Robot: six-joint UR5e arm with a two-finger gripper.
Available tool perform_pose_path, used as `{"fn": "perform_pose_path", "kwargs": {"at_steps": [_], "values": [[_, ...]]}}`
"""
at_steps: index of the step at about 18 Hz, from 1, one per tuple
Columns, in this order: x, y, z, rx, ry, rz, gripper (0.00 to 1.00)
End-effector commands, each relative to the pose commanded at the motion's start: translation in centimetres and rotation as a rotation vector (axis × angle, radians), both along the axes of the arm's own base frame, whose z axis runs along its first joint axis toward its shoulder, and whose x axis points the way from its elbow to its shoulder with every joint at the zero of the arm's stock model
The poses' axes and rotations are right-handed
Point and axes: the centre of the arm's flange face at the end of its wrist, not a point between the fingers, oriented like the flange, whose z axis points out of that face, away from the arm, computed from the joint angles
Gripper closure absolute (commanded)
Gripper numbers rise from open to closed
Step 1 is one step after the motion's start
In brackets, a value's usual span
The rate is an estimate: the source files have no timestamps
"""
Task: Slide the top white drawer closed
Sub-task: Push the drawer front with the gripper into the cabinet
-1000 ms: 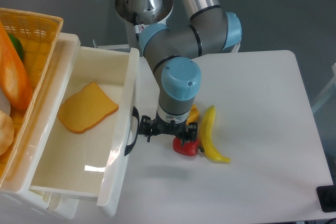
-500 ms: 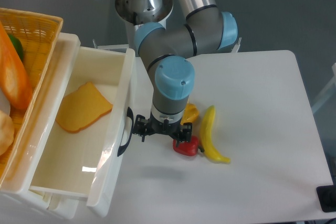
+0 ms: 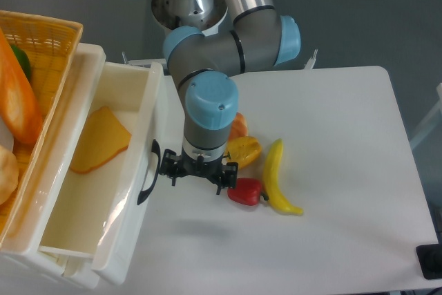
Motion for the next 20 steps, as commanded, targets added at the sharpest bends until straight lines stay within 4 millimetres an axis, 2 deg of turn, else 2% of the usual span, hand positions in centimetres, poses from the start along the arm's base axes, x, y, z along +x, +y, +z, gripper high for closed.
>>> {"fn": "perform_pose_path", "kwargs": {"at_steps": [11, 20], "values": [[2.8, 1.4, 0.1, 0.022, -0.022, -0.048, 0.0], [3.6, 1.9, 0.1, 0.033, -0.038, -0.062, 0.0]]}}
